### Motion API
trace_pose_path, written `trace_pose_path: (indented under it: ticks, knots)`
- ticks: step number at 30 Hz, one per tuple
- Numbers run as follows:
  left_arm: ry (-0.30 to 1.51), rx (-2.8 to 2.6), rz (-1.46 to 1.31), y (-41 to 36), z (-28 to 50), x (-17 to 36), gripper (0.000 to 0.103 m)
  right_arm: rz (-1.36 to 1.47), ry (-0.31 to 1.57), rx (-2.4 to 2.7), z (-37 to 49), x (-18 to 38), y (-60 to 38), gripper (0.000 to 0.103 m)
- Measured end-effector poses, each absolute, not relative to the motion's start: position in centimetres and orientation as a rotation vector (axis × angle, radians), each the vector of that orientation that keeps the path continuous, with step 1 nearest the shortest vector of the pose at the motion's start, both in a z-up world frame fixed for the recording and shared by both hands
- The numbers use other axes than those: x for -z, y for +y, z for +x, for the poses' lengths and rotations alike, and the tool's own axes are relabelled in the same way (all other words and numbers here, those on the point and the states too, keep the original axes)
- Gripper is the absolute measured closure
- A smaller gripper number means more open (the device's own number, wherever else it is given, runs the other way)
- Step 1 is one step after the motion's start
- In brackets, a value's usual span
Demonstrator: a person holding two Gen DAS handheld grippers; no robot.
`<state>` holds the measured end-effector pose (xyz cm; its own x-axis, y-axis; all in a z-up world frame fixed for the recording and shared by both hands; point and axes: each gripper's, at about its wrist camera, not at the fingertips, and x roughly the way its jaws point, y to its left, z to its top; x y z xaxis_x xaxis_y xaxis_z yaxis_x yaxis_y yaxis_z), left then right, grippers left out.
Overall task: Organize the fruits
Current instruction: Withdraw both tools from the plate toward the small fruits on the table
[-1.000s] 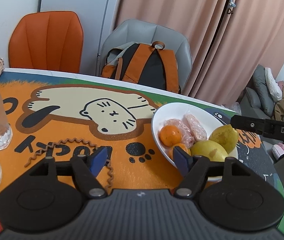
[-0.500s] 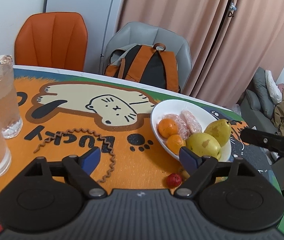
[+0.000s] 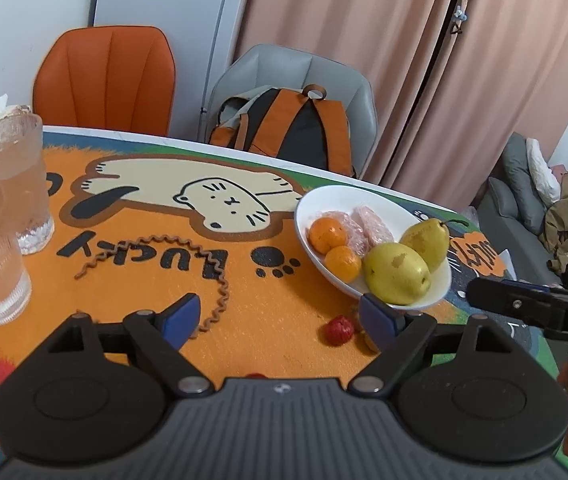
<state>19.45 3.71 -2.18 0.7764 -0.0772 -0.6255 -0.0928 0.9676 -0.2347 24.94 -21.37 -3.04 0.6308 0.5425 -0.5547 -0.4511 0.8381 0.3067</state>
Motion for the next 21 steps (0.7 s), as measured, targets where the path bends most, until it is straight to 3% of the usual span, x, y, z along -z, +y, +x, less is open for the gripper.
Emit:
trace_pose_path:
  ticks: [21]
  knots:
    - [0.729,-0.006,-0.243,2.9,17.0,4.9,0.019,0.143,0.743,-0.640,22.7,5.6,-21.0,0.000]
